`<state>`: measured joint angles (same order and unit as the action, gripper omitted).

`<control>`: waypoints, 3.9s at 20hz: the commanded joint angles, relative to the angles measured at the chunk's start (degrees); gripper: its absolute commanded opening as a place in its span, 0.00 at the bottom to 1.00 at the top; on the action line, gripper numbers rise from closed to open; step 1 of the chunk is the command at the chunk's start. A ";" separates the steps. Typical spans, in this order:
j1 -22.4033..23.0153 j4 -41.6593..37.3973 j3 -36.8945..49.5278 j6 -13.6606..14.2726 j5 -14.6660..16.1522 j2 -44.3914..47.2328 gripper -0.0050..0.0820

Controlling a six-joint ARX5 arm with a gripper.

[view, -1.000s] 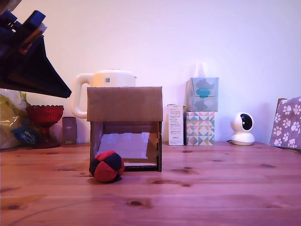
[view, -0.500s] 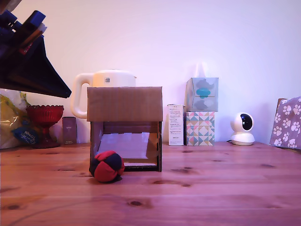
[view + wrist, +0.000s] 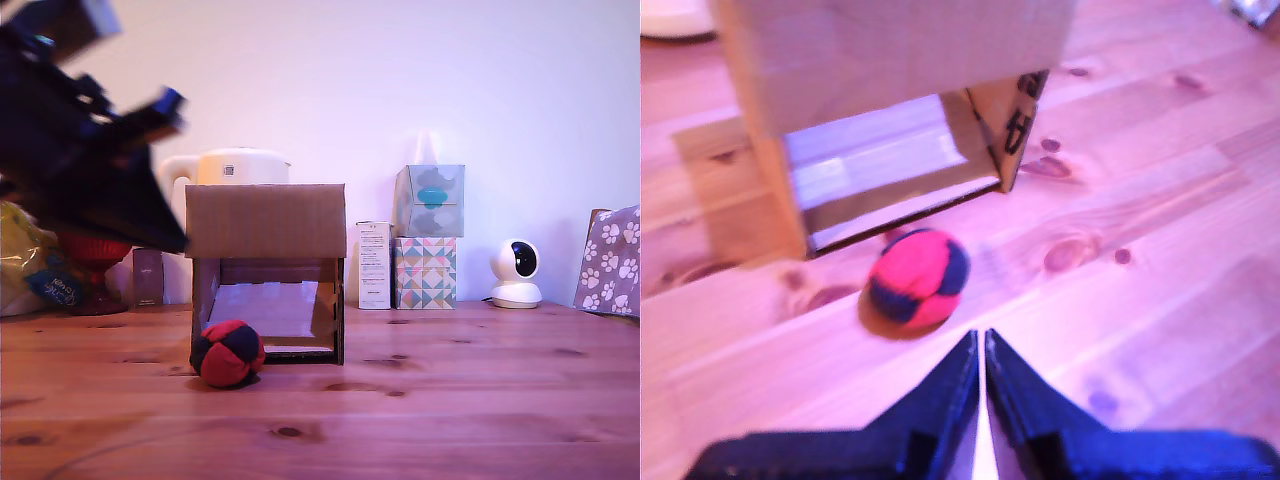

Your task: Drop the footbag into the cardboard dice tower

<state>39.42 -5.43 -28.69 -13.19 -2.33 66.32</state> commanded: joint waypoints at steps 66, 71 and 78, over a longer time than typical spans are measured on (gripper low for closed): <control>-7.54 -22.84 -13.66 8.72 4.87 6.51 0.13; -8.94 -10.19 -28.37 10.29 6.25 17.42 0.13; -11.89 13.07 -50.05 11.17 8.81 31.91 0.15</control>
<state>27.83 6.68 -77.97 -2.55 6.17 97.30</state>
